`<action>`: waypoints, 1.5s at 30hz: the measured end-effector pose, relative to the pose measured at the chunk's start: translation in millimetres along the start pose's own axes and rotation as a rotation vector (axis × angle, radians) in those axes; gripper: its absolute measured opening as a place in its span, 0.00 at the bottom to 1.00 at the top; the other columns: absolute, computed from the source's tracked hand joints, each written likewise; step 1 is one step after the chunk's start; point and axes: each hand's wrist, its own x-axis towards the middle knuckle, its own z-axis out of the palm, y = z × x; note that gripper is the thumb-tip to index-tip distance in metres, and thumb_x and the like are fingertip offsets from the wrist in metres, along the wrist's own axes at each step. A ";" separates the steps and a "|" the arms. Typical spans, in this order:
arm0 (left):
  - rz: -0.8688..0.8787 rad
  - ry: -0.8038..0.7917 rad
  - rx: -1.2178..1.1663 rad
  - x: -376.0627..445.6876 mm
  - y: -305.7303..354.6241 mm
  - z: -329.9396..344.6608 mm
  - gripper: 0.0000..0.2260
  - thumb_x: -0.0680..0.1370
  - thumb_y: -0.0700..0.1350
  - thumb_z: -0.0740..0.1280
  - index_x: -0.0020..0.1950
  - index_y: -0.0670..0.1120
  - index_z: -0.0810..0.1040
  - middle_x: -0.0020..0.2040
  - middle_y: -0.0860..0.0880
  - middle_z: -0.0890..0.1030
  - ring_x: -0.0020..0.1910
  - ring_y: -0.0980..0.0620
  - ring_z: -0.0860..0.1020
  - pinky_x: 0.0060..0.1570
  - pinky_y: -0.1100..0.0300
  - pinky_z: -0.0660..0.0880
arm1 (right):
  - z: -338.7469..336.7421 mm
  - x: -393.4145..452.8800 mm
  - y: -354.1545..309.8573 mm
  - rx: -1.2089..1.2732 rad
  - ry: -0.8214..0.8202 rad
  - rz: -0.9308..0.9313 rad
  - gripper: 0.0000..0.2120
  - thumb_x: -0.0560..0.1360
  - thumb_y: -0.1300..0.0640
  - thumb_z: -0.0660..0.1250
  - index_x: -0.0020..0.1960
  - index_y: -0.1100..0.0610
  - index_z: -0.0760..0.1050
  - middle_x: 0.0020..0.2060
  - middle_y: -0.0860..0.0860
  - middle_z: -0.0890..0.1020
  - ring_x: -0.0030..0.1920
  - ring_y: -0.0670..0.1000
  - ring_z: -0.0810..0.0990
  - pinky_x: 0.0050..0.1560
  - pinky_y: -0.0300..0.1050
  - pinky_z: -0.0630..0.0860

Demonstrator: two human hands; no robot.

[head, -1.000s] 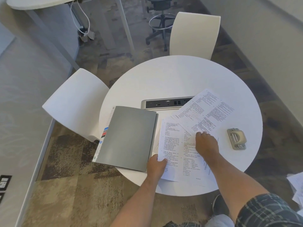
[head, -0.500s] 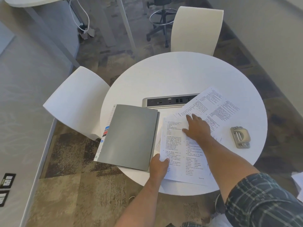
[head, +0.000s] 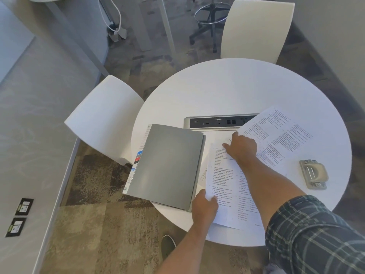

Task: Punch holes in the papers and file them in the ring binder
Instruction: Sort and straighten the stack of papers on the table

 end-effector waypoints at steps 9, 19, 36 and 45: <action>-0.019 0.018 0.022 -0.2 3.0 2.4 0.05 0.80 0.50 0.66 0.54 0.50 0.76 0.50 0.55 0.79 0.49 0.52 0.82 0.46 0.60 0.80 | 6.3 9.1 -8.9 -0.165 0.060 -0.076 0.28 0.81 0.42 0.59 0.73 0.60 0.68 0.54 0.53 0.84 0.54 0.55 0.83 0.54 0.49 0.73; -0.029 0.010 0.060 0.3 6.2 2.1 0.09 0.81 0.51 0.66 0.59 0.49 0.76 0.56 0.53 0.80 0.52 0.53 0.80 0.41 0.67 0.74 | 1.9 2.6 -9.9 -0.099 0.049 -0.113 0.22 0.77 0.58 0.62 0.71 0.55 0.68 0.43 0.50 0.81 0.42 0.52 0.79 0.41 0.45 0.70; -0.028 -0.085 0.000 2.2 5.4 -7.2 0.07 0.80 0.48 0.67 0.57 0.48 0.77 0.52 0.54 0.80 0.45 0.59 0.79 0.34 0.71 0.72 | -4.2 -40.5 22.8 0.060 0.111 -0.187 0.22 0.81 0.59 0.58 0.74 0.52 0.67 0.45 0.49 0.84 0.39 0.51 0.80 0.39 0.45 0.74; -0.057 -0.160 -0.065 7.9 4.6 -14.3 0.09 0.79 0.41 0.66 0.58 0.43 0.81 0.56 0.46 0.85 0.50 0.49 0.83 0.41 0.64 0.78 | 23.3 -130.9 25.8 -0.020 0.376 -0.438 0.13 0.60 0.61 0.78 0.29 0.55 0.73 0.18 0.48 0.72 0.15 0.53 0.71 0.22 0.37 0.61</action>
